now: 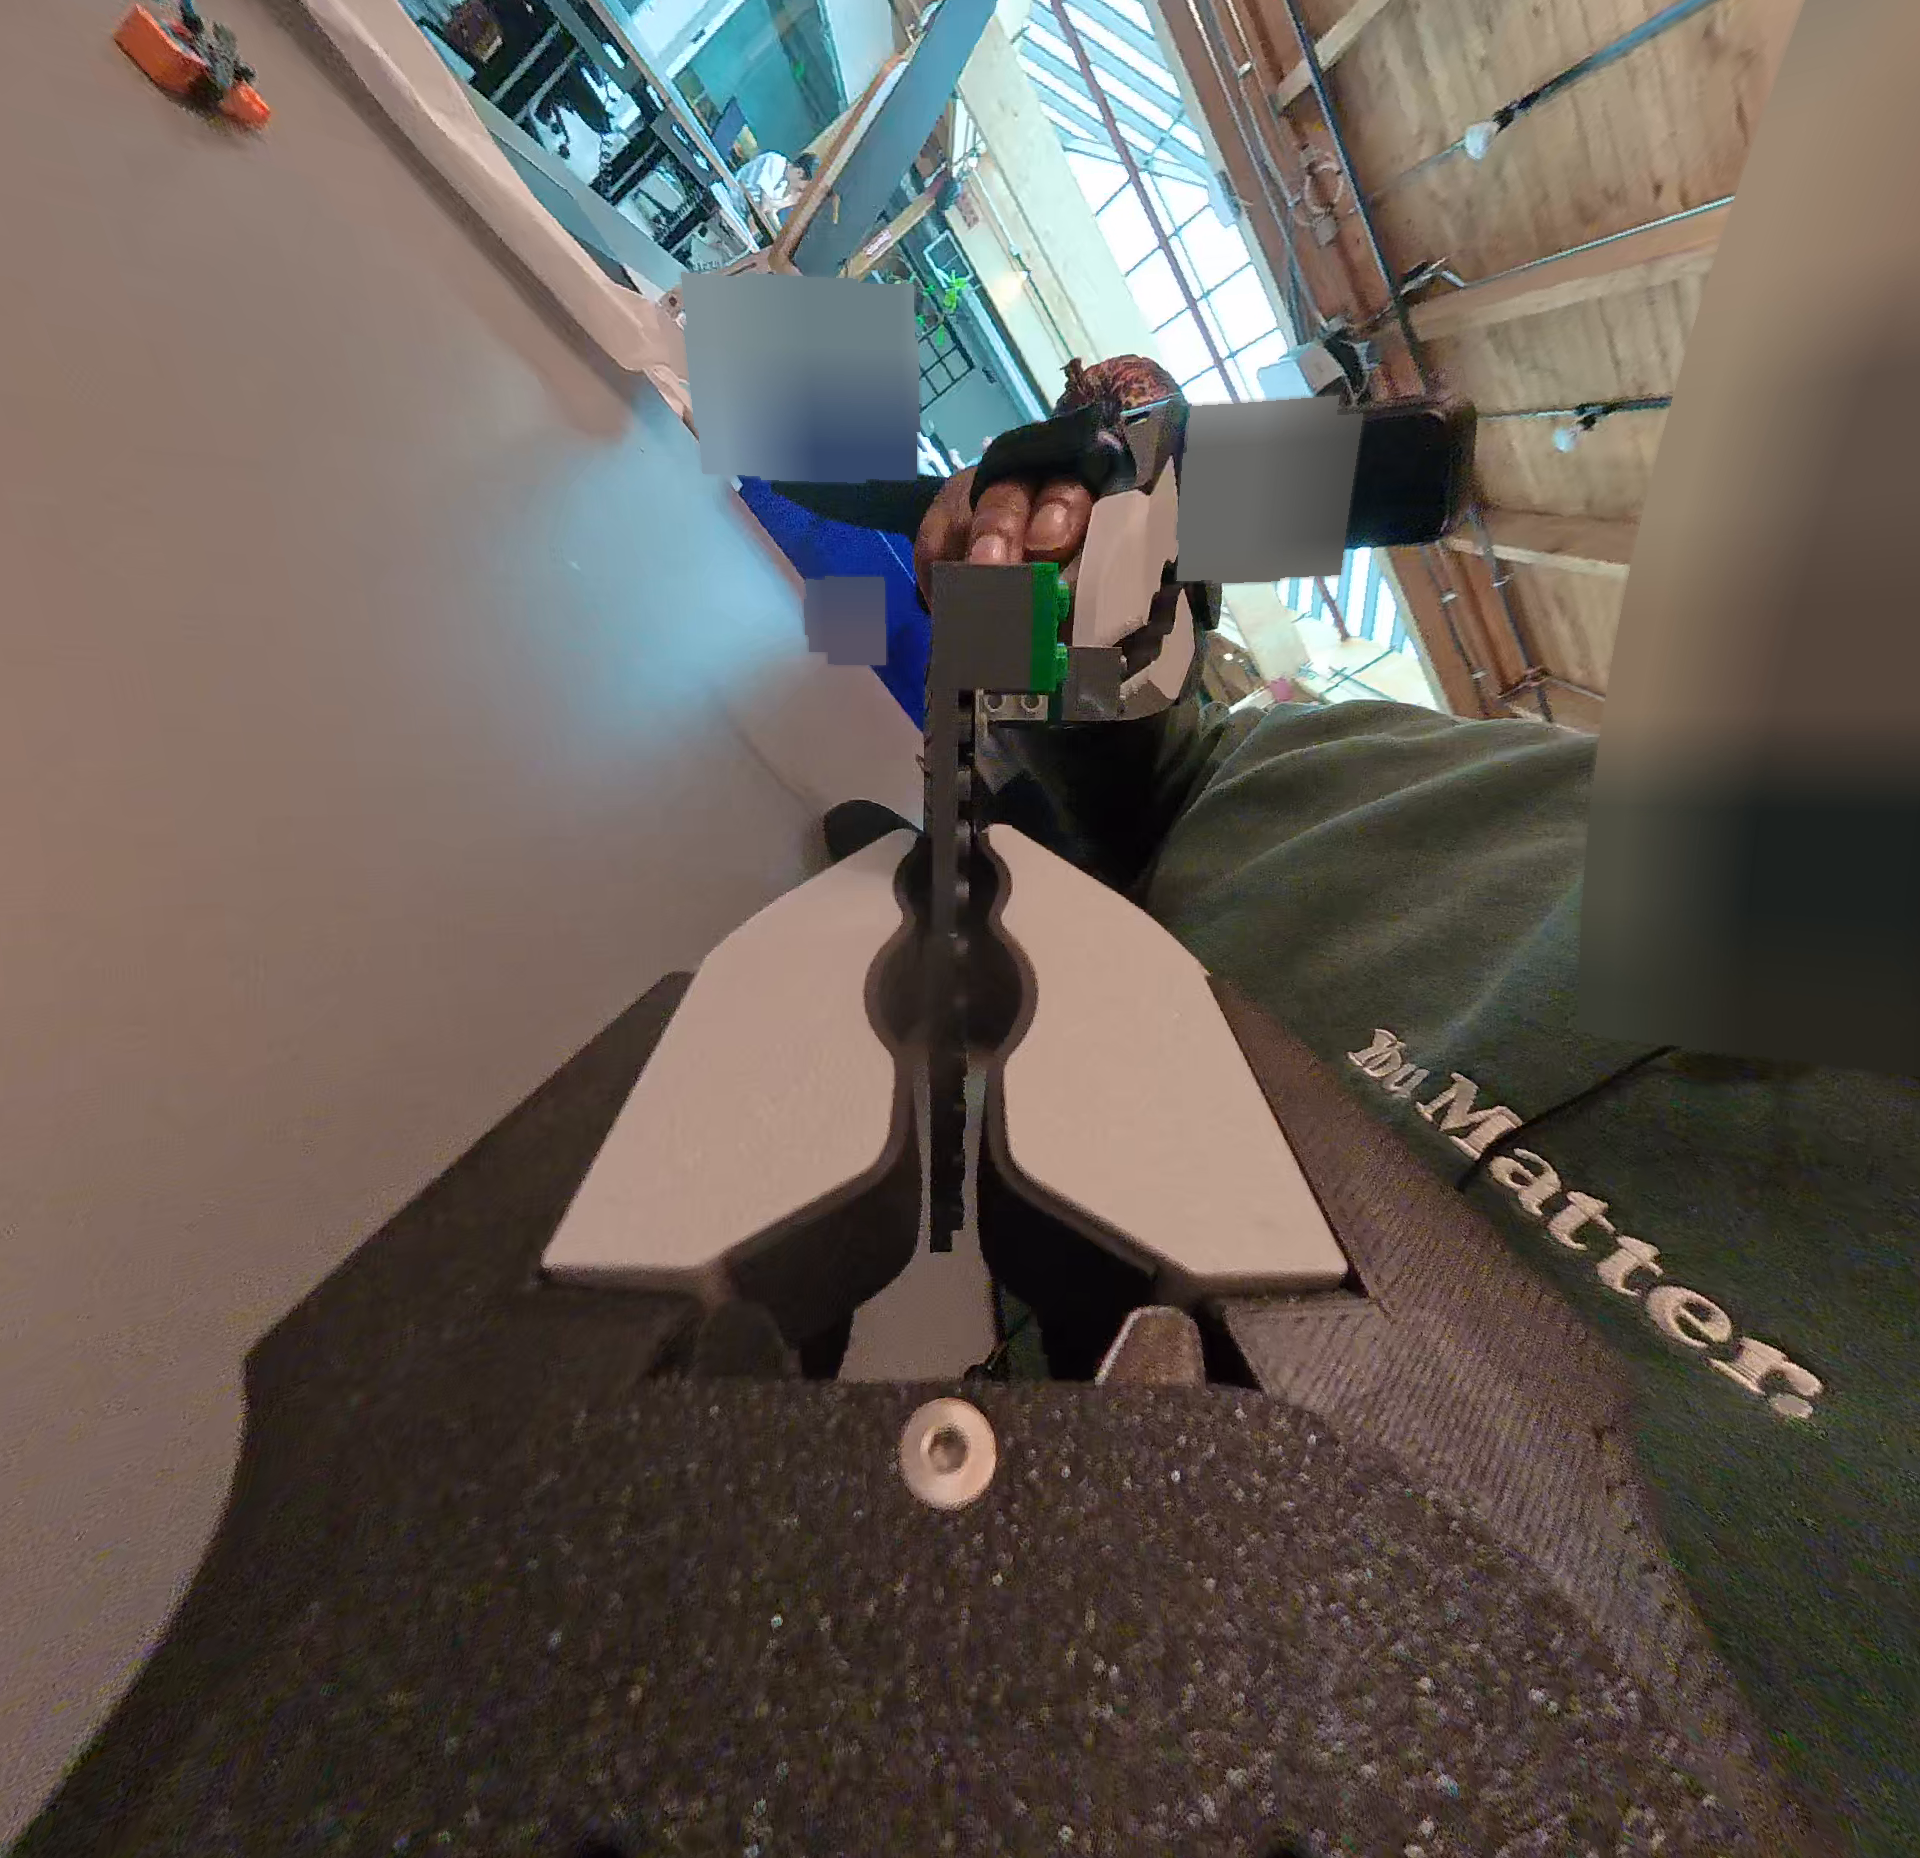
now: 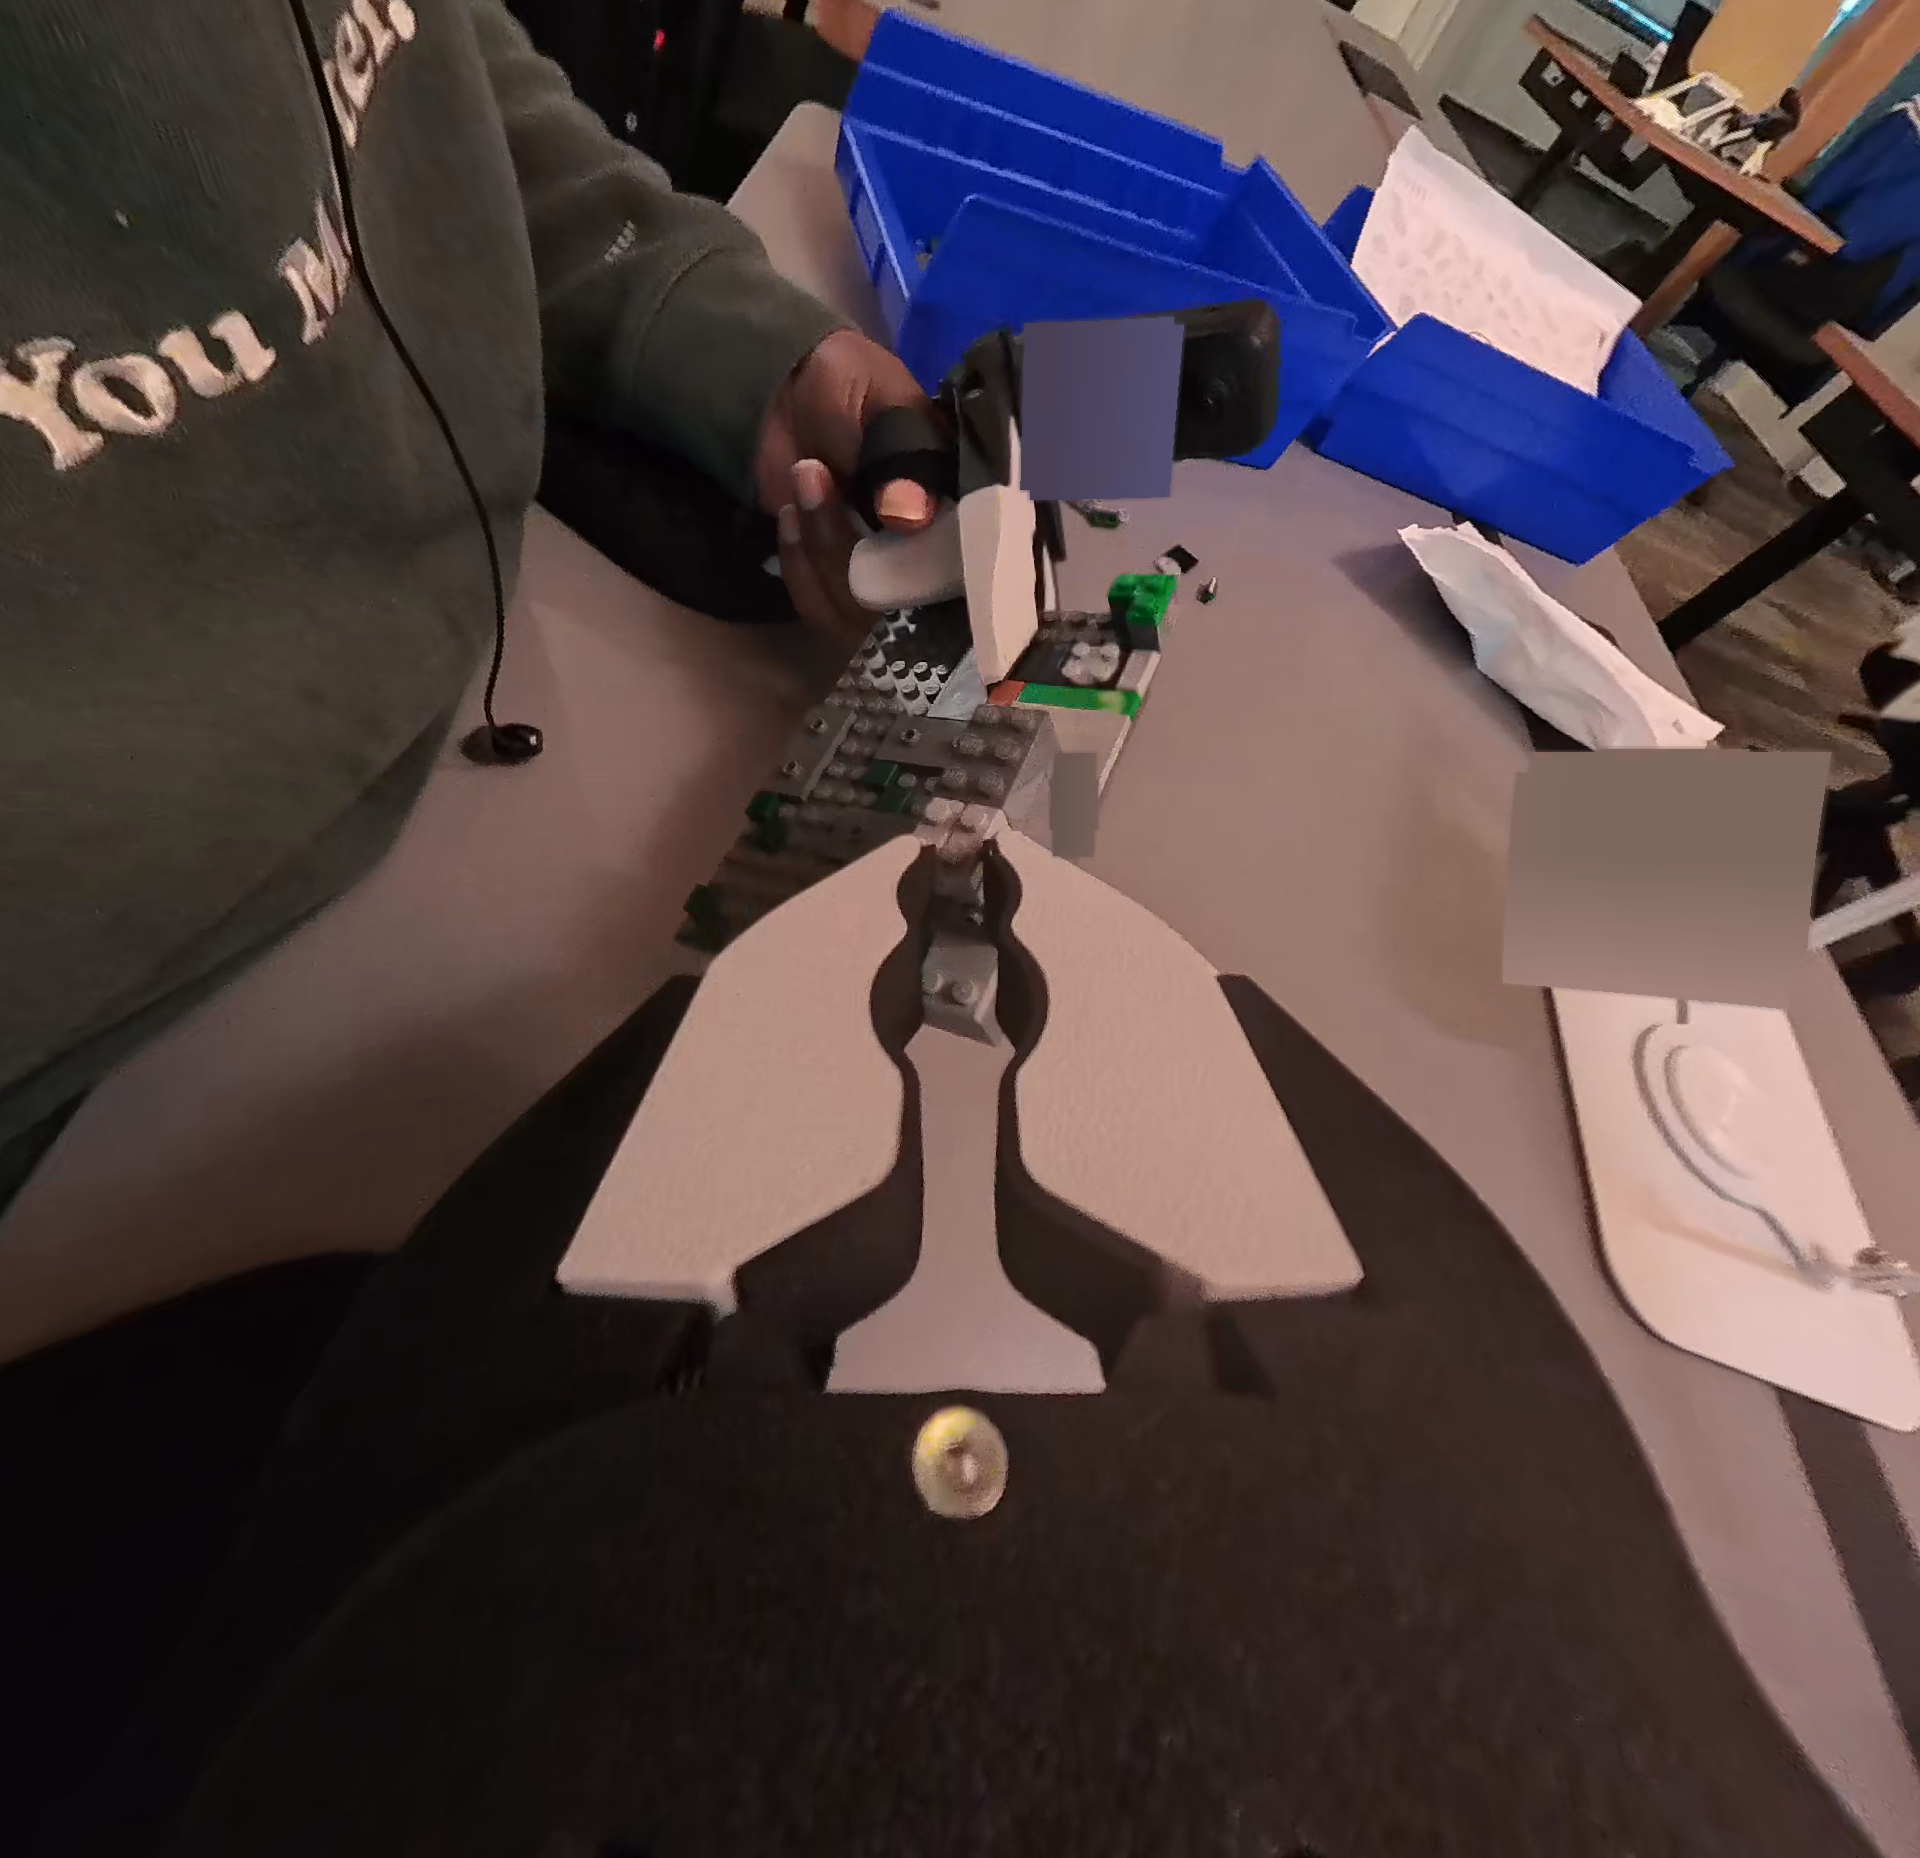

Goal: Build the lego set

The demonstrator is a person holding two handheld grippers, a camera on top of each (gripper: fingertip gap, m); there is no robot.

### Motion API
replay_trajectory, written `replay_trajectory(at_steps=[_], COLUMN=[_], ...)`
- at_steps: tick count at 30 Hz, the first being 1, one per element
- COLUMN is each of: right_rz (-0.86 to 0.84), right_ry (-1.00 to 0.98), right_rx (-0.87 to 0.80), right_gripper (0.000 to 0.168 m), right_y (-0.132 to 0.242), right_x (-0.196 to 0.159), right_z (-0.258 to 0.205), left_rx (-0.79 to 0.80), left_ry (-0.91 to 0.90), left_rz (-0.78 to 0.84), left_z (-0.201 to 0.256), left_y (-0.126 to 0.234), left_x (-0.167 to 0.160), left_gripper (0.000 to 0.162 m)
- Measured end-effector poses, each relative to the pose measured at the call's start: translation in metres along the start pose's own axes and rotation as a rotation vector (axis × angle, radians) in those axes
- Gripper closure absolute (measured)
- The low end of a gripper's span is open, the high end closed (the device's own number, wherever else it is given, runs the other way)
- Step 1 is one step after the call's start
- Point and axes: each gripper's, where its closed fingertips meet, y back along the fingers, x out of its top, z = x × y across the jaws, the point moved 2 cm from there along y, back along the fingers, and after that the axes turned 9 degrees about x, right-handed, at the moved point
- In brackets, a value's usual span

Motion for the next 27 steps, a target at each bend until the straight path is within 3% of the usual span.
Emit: replay_trajectory(at_steps=[27], right_rz=[-0.191], right_ry=[0.157], right_rx=[0.174], right_gripper=[0.158], right_y=[0.003], right_x=[0.003], right_z=[-0.011], left_rx=[-0.034], left_ry=[0.044], left_rz=[-0.052], left_z=[0.007], left_y=[-0.008], left_x=[-0.008], left_gripper=[0.155])
